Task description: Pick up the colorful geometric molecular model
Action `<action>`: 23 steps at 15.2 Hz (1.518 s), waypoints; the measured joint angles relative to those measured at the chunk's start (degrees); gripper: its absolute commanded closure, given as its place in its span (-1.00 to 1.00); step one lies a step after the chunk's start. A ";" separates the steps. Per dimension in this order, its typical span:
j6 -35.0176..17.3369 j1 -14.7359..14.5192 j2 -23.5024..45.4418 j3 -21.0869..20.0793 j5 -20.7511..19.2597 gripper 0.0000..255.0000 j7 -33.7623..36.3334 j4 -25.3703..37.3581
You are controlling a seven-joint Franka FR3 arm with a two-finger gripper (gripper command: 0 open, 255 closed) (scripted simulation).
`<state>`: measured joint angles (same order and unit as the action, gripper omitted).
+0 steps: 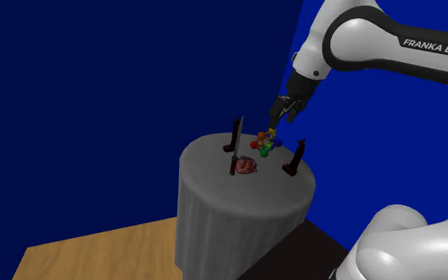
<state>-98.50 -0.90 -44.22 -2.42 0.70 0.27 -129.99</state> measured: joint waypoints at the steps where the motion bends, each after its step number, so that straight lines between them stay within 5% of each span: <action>1: 0.00 0.00 0.00 0.00 0.00 -1.00 0.00 0.00; 14: -11.76 2.48 12.49 14.63 -2.17 -1.00 -15.75 -0.48; 23: -18.72 2.47 27.04 24.85 1.84 -1.00 -28.63 5.09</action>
<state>-117.22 1.57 -17.18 22.43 2.54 -28.36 -124.90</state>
